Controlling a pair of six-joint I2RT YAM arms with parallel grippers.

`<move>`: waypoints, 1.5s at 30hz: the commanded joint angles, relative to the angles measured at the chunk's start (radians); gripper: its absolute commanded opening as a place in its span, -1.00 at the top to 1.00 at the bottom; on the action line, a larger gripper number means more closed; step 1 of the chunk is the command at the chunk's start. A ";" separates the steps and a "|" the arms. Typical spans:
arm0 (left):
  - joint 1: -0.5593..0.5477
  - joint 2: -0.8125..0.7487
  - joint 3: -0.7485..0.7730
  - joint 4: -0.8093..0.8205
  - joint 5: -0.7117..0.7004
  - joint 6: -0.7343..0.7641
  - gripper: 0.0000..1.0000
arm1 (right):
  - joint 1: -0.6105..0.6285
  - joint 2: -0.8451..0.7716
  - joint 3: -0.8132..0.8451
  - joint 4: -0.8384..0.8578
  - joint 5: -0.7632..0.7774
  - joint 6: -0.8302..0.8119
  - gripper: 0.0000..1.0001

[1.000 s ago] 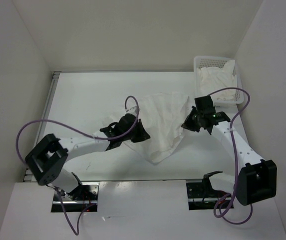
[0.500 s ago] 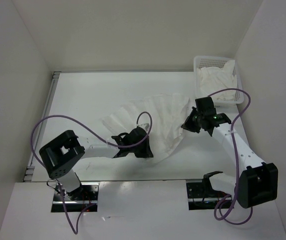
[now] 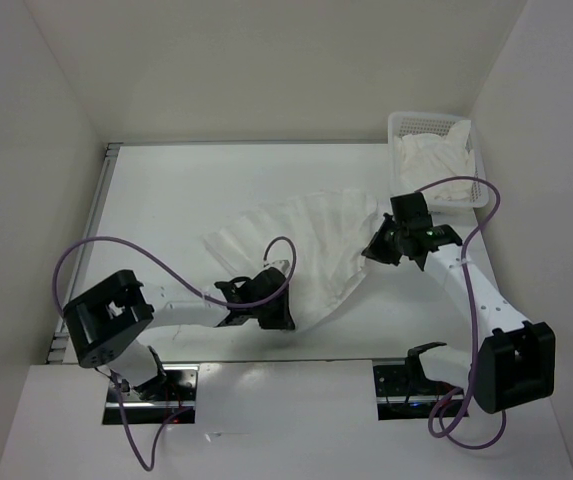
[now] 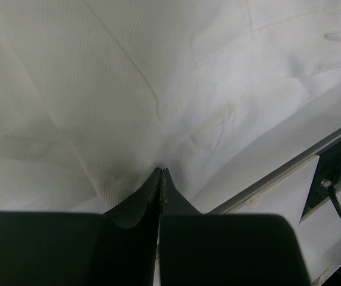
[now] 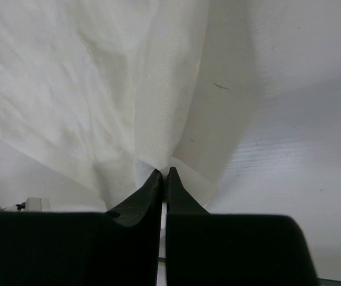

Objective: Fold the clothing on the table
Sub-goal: Fold the skirt

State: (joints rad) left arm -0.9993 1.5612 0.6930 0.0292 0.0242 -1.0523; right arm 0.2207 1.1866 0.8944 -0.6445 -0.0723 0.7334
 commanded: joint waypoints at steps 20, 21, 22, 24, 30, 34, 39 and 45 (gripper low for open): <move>0.036 -0.353 0.148 -0.185 -0.051 0.094 0.55 | 0.038 0.079 0.364 -0.042 0.066 -0.127 1.00; 0.036 -0.337 0.129 -0.149 -0.018 0.094 0.41 | 0.011 0.067 0.345 -0.009 -0.107 -0.155 1.00; 0.036 -0.317 0.116 -0.109 0.021 0.094 0.23 | -0.001 0.067 0.345 0.014 -0.182 -0.172 1.00; 0.036 -0.245 0.096 -0.019 0.124 0.112 -0.09 | 0.011 0.058 0.359 0.075 -0.271 -0.172 1.00; 0.036 -0.197 0.106 0.015 0.131 0.132 -0.12 | 0.011 0.112 0.615 0.190 -0.382 -0.148 1.00; 0.036 -0.207 0.125 -0.006 0.111 0.152 -0.12 | 0.025 0.292 0.823 0.190 -0.425 -0.127 1.00; 0.036 -0.227 0.116 -0.015 0.092 0.152 -0.15 | 0.063 0.386 1.003 0.206 -0.299 -0.140 1.00; 0.036 -0.228 0.105 0.009 0.114 0.152 -0.15 | 0.080 0.415 1.069 0.046 -0.236 -0.201 1.00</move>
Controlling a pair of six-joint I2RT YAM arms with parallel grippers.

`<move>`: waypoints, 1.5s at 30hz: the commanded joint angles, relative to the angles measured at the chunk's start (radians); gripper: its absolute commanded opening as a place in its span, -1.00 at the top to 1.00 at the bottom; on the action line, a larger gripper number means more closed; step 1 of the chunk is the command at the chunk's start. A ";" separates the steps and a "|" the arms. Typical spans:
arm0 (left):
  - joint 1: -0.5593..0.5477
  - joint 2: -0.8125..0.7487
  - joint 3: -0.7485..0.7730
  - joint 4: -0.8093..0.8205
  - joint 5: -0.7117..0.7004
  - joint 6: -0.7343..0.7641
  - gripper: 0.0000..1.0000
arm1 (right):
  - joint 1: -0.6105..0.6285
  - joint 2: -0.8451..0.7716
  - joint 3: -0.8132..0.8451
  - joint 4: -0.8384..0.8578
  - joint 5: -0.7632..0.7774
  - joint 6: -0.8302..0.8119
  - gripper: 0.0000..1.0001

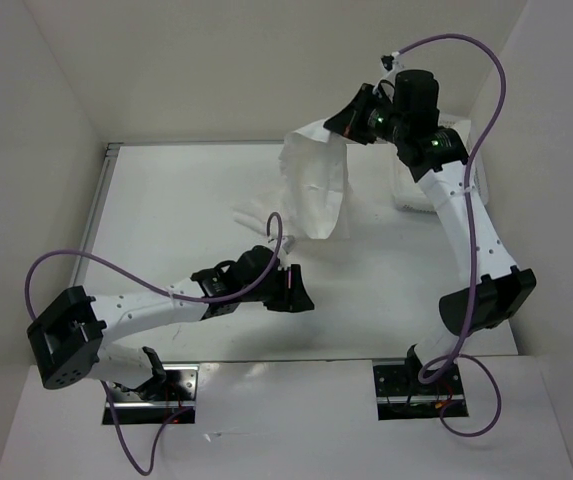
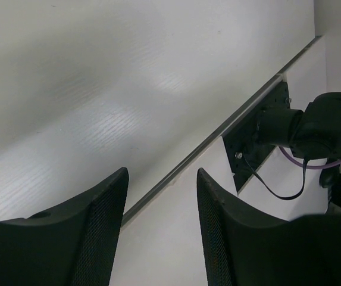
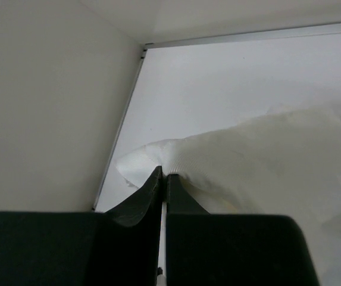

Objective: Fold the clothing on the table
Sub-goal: Fold the skirt

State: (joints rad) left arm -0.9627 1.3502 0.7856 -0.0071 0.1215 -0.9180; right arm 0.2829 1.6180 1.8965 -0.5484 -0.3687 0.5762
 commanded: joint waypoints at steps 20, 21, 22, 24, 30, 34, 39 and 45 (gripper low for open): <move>0.022 -0.022 0.057 -0.010 -0.023 0.041 -0.17 | 0.068 0.592 0.930 -0.144 0.047 -0.142 1.00; 0.022 -0.031 0.057 -0.020 -0.023 0.041 -0.17 | 0.068 0.592 0.952 -0.143 0.034 -0.156 1.00; 0.022 -0.031 0.057 -0.021 -0.023 0.041 -0.17 | 0.068 0.592 0.963 -0.143 0.005 -0.156 1.00; 0.022 -0.031 0.057 -0.021 -0.033 0.041 -0.17 | 0.068 0.563 0.963 -0.143 -0.004 -0.177 1.00; 0.022 -0.019 0.037 0.012 -0.008 0.019 -0.17 | 0.102 0.491 0.807 -0.364 0.100 -0.184 1.00; 0.022 -0.008 0.027 0.042 0.006 0.019 -0.17 | 0.185 0.462 0.560 -0.527 0.238 -0.148 1.00; 0.022 -0.008 0.027 0.033 0.017 0.019 -0.17 | 0.150 0.118 -0.288 -0.191 0.229 0.008 1.00; 0.022 -0.022 0.004 0.033 0.007 0.030 -0.17 | 0.137 -0.148 -0.795 -0.111 0.245 0.111 1.00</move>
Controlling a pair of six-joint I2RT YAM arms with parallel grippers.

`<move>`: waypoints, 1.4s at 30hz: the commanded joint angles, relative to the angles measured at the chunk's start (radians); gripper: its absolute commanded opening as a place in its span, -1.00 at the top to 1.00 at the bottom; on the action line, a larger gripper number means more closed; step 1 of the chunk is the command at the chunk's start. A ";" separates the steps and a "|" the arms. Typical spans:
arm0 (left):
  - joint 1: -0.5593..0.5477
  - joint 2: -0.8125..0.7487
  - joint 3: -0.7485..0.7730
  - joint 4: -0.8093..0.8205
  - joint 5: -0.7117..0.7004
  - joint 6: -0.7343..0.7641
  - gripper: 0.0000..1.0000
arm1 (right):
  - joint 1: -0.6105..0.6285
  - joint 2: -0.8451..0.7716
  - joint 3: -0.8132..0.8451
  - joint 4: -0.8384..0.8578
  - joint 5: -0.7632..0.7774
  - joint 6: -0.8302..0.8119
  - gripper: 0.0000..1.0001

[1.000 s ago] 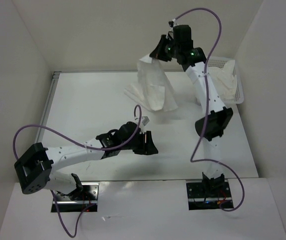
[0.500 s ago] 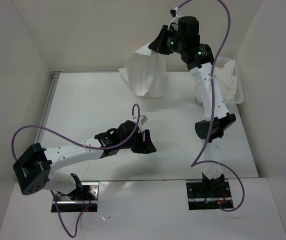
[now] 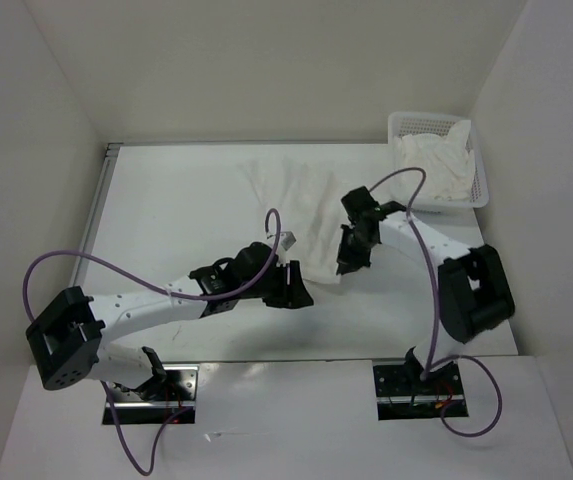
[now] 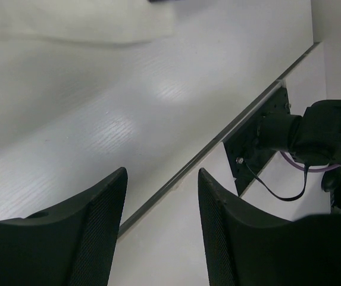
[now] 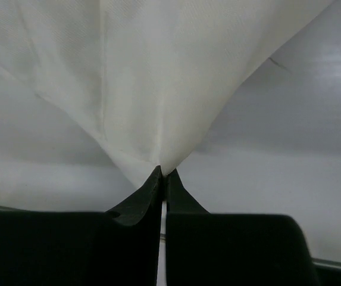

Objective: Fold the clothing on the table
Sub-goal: Fold the skirt

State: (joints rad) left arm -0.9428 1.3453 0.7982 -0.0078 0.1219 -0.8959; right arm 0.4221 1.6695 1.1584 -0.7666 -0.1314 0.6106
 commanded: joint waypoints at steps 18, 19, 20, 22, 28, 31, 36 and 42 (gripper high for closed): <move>0.212 -0.018 0.059 -0.122 -0.133 0.103 -0.91 | -0.002 -0.408 -0.299 0.082 0.029 0.198 0.01; 0.267 -0.029 0.059 -0.132 -0.133 0.115 -0.93 | -0.002 -0.434 -0.299 0.072 0.029 0.210 -0.01; 0.297 -0.029 0.059 -0.132 -0.111 0.127 -0.93 | -0.002 -0.445 -0.311 0.072 0.029 0.228 -0.01; 0.372 -0.020 0.059 -0.132 -0.070 0.147 -0.93 | 0.020 -0.471 -0.321 0.059 0.039 0.258 -0.01; 0.435 0.041 0.003 -0.020 -0.015 0.135 -0.93 | 0.040 -0.508 -0.344 0.137 0.039 0.258 0.22; 0.449 0.112 0.015 0.028 -0.016 0.135 -0.93 | 0.040 -0.487 -0.333 0.242 0.039 0.247 0.48; 0.461 0.170 0.059 0.040 0.041 0.144 -0.93 | 0.040 -0.271 -0.301 0.346 0.061 0.238 0.66; 0.461 0.150 0.036 0.049 0.050 0.173 -0.93 | 0.040 -0.154 -0.413 0.433 0.108 0.282 0.68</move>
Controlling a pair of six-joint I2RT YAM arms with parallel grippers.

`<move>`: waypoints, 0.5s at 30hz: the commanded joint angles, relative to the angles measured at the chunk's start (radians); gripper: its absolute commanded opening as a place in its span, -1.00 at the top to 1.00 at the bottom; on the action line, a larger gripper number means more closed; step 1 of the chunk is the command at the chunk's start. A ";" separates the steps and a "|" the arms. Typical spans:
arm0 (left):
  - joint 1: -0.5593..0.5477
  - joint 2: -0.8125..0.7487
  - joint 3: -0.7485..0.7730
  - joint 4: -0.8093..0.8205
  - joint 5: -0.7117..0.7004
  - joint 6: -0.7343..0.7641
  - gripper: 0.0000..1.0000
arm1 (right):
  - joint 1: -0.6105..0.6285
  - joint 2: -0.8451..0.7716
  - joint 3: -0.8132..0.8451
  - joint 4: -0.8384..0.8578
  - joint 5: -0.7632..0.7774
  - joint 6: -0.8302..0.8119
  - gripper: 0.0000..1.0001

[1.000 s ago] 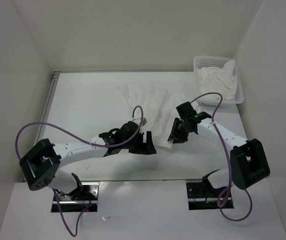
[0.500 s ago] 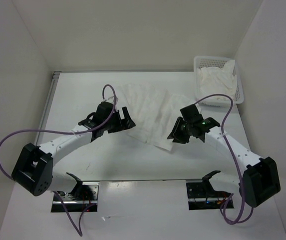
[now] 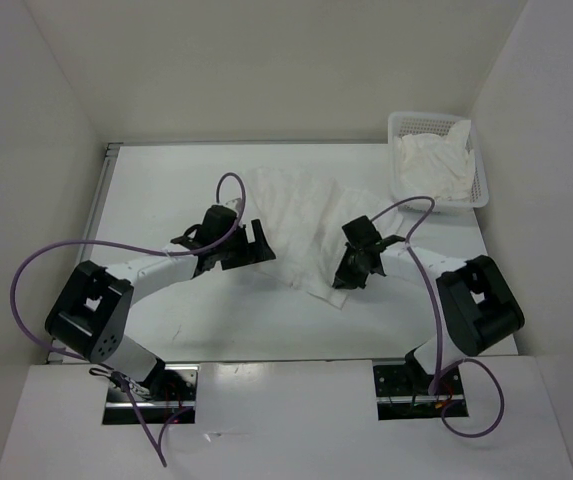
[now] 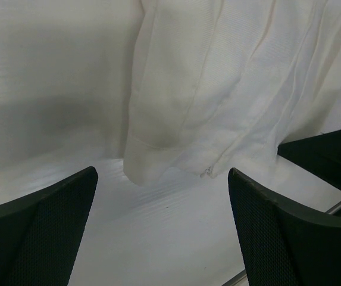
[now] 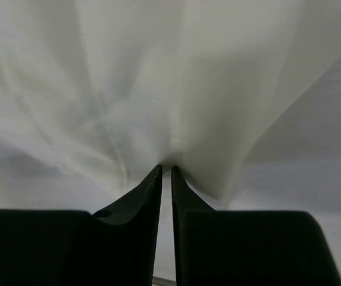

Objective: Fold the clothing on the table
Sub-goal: Fold the skirt

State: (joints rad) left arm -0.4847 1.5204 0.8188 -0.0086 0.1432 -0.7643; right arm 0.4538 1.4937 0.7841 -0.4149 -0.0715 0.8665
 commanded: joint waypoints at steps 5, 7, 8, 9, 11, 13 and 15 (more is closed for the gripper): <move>0.012 -0.016 -0.015 0.050 0.029 0.053 -0.93 | -0.001 0.053 -0.115 0.114 0.027 0.064 0.68; 0.012 -0.016 -0.015 0.059 0.029 0.063 -0.93 | -0.001 0.031 -0.131 0.114 0.041 0.081 0.68; 0.012 -0.016 -0.024 0.059 0.029 0.063 -0.96 | -0.001 -0.004 -0.146 0.102 0.053 0.092 0.68; 0.012 -0.016 -0.024 0.059 0.029 0.063 -0.96 | -0.001 -0.022 -0.158 0.090 0.064 0.103 0.68; 0.012 -0.016 -0.024 0.059 0.029 0.063 -0.96 | -0.010 -0.091 -0.170 0.044 0.082 0.118 0.66; 0.012 -0.006 -0.024 0.059 0.029 0.063 -0.96 | -0.010 -0.144 -0.183 -0.007 0.116 0.144 0.66; 0.012 0.003 -0.024 0.059 0.041 0.072 -0.96 | -0.010 -0.226 -0.195 -0.041 0.131 0.166 0.66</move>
State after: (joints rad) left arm -0.4782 1.5208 0.7982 0.0162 0.1619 -0.7296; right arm 0.4488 1.3586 0.6117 -0.3607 -0.0216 0.9886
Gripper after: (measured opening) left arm 0.979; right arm 0.168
